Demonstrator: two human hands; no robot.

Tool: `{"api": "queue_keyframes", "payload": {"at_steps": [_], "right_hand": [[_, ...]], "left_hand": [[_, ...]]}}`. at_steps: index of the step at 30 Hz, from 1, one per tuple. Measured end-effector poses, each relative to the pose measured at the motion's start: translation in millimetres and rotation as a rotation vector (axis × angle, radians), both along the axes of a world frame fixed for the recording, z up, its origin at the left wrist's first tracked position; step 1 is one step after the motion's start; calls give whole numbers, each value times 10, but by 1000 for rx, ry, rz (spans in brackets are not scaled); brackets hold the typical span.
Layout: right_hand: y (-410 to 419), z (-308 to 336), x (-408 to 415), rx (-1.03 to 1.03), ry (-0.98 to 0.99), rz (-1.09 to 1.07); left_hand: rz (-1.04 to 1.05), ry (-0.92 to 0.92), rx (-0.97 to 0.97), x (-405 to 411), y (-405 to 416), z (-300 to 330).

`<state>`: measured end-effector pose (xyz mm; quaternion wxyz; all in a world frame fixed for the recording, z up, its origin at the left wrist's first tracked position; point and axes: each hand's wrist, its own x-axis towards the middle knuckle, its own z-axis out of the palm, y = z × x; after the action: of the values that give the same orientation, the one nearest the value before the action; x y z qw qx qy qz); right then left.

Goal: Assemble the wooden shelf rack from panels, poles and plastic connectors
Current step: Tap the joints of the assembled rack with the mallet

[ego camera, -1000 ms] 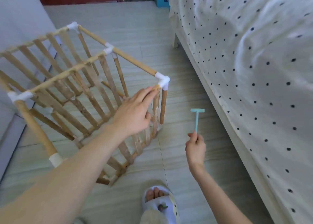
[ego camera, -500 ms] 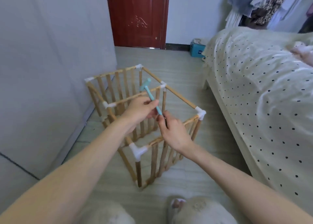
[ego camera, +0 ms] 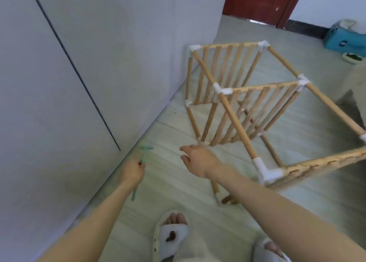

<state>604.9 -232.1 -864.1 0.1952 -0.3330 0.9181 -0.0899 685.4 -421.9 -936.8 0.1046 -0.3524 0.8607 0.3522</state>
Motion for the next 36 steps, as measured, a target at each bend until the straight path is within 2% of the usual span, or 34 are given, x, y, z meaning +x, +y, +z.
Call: {"api": "queue_keyframes", "payload": {"at_steps": [3, 7, 12, 17, 20, 24, 30, 36], "right_hand": [[-116, -812, 39, 114, -178, -25], [-152, -1569, 45, 265, -307, -15], [-158, -1984, -123, 311, -307, 1], [-149, -2069, -70, 337, -343, 11], [-193, -1934, -115, 300, -434, -42], [-289, -1519, -149, 192, -421, -96], [-284, -333, -312, -52, -221, -129], [178, 902, -568, -414, 44, -244]], "left_hand": [[-20, -175, -188, 210, -279, -605], [-73, -204, -296, 236, -525, -1131], [-139, -190, -389, 81, -726, -1366], [-147, -200, -406, 108, -828, -1426], [-176, -232, -399, 104, -764, -1355], [-253, -209, -355, 44, -561, -1068], [-223, 102, -78, -414, -132, -214], [-240, 390, 35, -1009, 396, 578]]}}
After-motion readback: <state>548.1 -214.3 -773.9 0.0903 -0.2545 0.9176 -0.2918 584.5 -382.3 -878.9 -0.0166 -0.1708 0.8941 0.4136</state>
